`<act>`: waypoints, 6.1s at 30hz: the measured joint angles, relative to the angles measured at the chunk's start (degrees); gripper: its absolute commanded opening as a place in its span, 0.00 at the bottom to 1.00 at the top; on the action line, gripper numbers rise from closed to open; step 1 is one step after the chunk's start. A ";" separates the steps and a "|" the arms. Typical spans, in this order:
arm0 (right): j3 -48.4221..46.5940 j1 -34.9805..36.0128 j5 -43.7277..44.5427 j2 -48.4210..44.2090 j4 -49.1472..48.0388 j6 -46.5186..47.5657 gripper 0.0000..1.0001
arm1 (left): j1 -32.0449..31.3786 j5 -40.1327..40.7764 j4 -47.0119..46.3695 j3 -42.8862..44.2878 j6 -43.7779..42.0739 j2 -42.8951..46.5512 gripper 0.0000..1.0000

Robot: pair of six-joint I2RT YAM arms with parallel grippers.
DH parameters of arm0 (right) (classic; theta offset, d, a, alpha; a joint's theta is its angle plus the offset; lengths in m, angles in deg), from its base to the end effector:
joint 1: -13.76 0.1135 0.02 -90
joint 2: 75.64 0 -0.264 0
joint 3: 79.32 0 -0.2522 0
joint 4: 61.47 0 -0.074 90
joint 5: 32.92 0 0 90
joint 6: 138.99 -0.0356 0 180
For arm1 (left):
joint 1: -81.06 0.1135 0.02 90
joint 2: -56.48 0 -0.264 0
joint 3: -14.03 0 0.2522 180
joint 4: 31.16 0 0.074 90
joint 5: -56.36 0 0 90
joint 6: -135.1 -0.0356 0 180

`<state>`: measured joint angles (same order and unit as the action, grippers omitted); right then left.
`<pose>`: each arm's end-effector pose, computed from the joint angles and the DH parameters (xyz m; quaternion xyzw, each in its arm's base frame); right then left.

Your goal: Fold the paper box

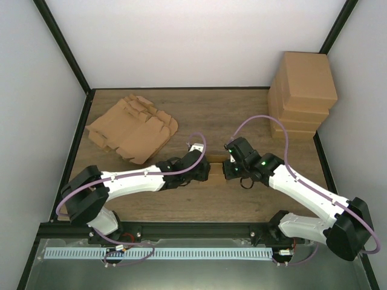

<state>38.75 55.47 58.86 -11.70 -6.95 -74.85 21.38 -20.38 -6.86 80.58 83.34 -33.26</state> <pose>0.1624 0.1432 0.2504 -0.1276 0.9490 0.1477 0.2476 0.1706 -0.2756 0.1981 0.1311 0.9174 -0.2010 0.3176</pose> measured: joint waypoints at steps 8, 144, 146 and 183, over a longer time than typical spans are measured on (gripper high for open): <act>0.00 0.00 1.11 0.07 2.27 -1.42 0.02 | -0.28 0.85 0.07 0.13 0.48 -0.20 0.58; 2.95 0.96 -1.03 -0.81 -1.29 -1.95 0.22 | -0.20 -5.03 29.66 15.47 -0.55 -0.48 0.04; 3.26 0.96 -1.16 -0.79 -1.29 -2.14 0.19 | -0.20 -4.98 29.70 15.47 -0.46 -0.52 0.04; 6.29 5.53 3.06 -0.96 -8.66 -5.62 0.42 | 2.80 -6.62 32.48 17.68 5.14 -1.44 0.04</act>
<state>45.05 61.00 61.92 -12.66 -15.61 -80.47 24.17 -27.00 25.62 98.26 88.48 -34.70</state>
